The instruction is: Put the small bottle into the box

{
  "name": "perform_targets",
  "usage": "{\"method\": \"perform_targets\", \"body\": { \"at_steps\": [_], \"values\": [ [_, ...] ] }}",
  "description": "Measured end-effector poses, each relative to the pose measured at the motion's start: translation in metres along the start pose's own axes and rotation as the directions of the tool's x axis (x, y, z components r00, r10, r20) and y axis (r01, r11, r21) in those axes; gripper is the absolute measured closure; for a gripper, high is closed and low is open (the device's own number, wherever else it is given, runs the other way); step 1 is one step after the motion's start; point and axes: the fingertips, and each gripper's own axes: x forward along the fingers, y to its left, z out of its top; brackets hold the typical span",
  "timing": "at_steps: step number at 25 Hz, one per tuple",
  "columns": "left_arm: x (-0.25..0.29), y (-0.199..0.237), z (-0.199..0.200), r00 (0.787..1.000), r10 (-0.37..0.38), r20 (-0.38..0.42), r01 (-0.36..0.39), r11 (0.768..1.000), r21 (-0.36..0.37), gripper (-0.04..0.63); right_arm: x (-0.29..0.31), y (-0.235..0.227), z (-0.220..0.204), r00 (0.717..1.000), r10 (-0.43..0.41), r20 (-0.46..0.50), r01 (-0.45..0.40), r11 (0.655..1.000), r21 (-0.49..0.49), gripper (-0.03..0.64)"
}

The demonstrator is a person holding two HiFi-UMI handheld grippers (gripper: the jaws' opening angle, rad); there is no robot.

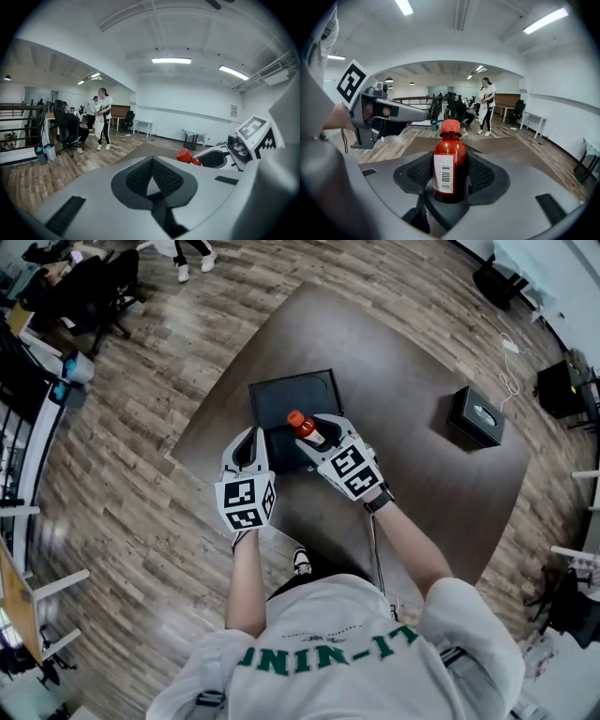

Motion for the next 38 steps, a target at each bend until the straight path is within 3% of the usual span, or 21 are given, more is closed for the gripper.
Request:
{"method": "perform_targets", "body": {
  "at_steps": [10,19,29,33,38],
  "values": [
    [0.015,0.010,-0.029,0.999,0.004,-0.039,-0.005,1.000,-0.028,0.583,0.048,0.015,-0.055,0.968,0.162,-0.191,-0.192,0.970,-0.151,0.385],
    [0.021,0.014,-0.052,0.996,0.018,-0.085,-0.022,0.999,-0.049,0.583,0.080,0.016,-0.119,0.902,0.162,-0.400,-0.316,0.879,-0.358,0.385],
    [0.017,0.019,-0.068,0.992,0.041,-0.123,-0.046,0.998,-0.041,0.583,0.101,0.007,-0.149,0.837,0.173,-0.519,-0.391,0.853,-0.345,0.385],
    [0.014,0.023,-0.074,0.990,0.048,-0.135,-0.053,0.998,-0.037,0.583,0.106,0.006,-0.161,0.813,0.166,-0.558,-0.398,0.858,-0.325,0.385],
    [0.007,0.024,-0.073,0.989,0.048,-0.141,-0.052,0.998,-0.025,0.583,0.106,0.007,-0.163,0.811,0.167,-0.561,-0.393,0.866,-0.309,0.385]
  ]
}}
